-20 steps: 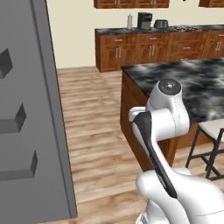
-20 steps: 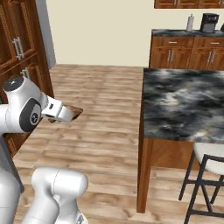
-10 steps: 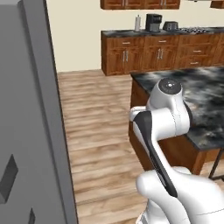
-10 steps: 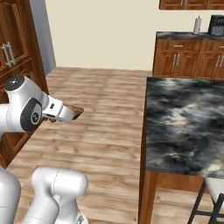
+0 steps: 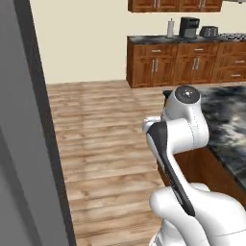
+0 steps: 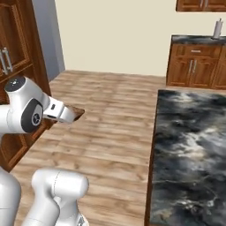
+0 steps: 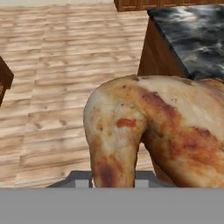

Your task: Transport the chicken drumstick from the fridge to the microwave and turn on the microwave.

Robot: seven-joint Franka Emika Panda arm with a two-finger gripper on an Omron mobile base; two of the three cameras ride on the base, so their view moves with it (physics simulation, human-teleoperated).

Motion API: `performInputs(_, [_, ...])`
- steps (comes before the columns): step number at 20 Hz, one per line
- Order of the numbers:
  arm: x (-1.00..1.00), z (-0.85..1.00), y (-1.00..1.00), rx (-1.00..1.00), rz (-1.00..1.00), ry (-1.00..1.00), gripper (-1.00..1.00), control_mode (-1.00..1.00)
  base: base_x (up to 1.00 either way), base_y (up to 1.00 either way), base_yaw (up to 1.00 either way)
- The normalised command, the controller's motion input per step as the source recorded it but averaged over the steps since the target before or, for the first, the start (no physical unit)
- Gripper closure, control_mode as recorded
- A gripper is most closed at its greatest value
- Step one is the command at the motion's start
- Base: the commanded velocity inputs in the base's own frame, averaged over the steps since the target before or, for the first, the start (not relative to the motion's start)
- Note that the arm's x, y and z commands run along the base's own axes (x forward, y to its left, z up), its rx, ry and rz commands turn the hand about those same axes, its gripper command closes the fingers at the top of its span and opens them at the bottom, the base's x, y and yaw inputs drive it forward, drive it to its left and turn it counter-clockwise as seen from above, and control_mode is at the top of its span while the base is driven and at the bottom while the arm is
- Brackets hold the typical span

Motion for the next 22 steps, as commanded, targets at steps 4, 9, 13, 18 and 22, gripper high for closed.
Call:
performInputs(4, [0.00, 0.00, 0.00, 0.00, 0.00, 0.00, 1.00, 1.00, 0.78, 0.05, 0.29])
performInputs(9, [0.00, 0.00, 0.00, 0.00, 0.00, 0.00, 1.00, 1.00, 0.61, 0.00, 0.49])
performInputs(13, [0.00, 0.00, 0.00, 0.00, 0.00, 0.00, 1.00, 1.00, 0.42, 0.00, 0.68])
performInputs(18, [0.00, 0.00, 0.00, 0.00, 0.00, 0.00, 1.00, 1.00, 0.36, 0.00, 0.70])
performInputs(22, [0.00, 0.00, 0.00, 0.00, 0.00, 0.00, 1.00, 1.00, 0.39, 0.00, 0.67])
